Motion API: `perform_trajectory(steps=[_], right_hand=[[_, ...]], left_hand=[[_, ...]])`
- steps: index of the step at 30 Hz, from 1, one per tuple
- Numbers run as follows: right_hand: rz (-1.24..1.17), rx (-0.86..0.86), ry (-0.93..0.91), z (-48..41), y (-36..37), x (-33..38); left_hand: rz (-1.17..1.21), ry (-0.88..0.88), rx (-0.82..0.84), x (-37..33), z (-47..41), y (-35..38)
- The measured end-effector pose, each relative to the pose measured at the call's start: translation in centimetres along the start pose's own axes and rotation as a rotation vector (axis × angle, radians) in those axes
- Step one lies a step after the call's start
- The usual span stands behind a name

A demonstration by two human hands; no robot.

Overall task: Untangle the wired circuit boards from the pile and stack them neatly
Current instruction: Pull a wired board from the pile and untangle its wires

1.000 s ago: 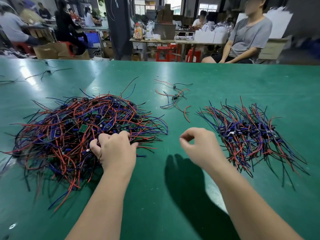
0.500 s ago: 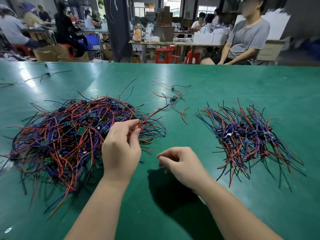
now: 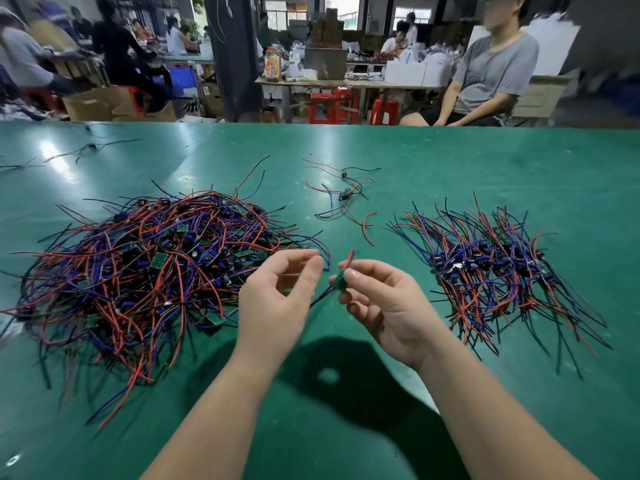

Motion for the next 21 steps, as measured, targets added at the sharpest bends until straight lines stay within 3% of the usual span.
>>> perform_trajectory(steps=[6,9,12,16,21], right_hand=[[-0.069,-0.010,-0.030,-0.2,-0.3,0.1],[0.093,-0.042,-0.109,-0.1,-0.4,0.2],[0.279,-0.136,-0.116,-0.1,-1.1,0.3],[0.172,-0.074,-0.026,-0.2,-1.1,0.4],[0.264,-0.092,-0.007,-0.1,-1.3,0.5]], left_hand=[[-0.210,0.391,0.147,-2.4,1.7,1.5],[-0.271,0.383,0.149,-1.9,1.6,1.5],[-0.211,0.094,0.289,-0.4,1.7,2.1],[0.145,-0.531,0.358,1.7,2.2,2.8],[0.210,-0.805,0.439,1.9,3.5,3.1]])
Point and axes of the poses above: each hand's wrist, its own z-axis away from the middle knuckle, its own y-axis out of the palm, x = y × z, the point moved 7 cm from there along -z, towards the middle knuckle, and after that the axes turned 11 degrees about -x, right-handed, at the moved point
